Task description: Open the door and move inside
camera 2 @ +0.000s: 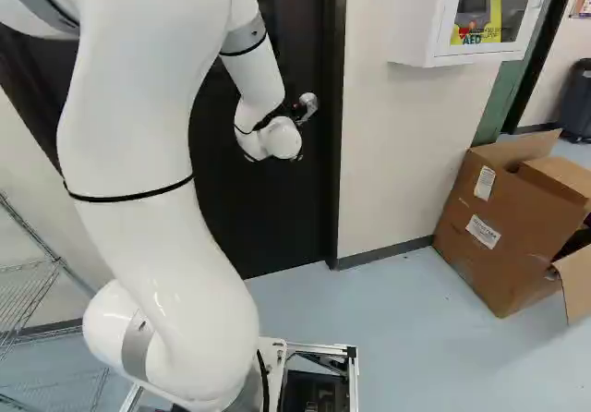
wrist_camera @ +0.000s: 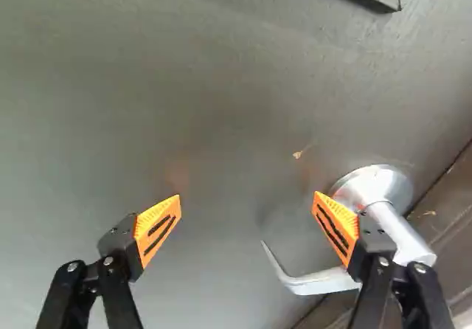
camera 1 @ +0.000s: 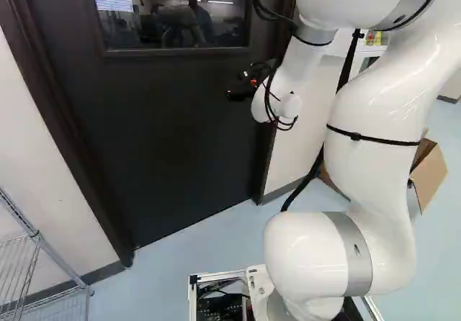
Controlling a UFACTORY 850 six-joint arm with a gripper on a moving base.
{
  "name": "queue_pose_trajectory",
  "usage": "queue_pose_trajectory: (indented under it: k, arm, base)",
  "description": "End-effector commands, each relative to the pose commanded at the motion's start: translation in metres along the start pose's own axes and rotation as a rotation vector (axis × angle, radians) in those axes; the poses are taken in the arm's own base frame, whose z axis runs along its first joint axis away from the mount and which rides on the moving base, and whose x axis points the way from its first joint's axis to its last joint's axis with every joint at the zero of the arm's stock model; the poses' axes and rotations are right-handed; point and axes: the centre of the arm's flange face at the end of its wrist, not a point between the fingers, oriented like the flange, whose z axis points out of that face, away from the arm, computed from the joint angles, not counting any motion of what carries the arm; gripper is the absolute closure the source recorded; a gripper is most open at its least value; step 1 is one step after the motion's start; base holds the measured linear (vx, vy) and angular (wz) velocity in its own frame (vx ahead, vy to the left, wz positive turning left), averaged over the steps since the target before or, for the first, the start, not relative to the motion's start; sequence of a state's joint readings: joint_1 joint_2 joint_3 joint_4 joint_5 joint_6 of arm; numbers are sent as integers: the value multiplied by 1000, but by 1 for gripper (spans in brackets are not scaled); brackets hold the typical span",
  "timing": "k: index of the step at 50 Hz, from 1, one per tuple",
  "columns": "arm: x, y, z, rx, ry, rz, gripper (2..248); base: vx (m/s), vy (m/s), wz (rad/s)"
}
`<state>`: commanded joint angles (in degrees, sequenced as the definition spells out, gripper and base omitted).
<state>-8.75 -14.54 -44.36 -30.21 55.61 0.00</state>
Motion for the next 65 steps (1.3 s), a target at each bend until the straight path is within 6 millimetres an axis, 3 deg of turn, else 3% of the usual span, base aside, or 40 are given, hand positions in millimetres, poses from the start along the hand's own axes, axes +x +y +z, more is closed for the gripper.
queue_pose_trajectory:
  k: [47, 65]
  arm:
    - [-53, -5, 3, 12, -94, 46, 3]
    - [-56, -5, 3, 12, -99, 49, 3]
  base:
    - [0, -2, -4]
    - [0, 0, 0]
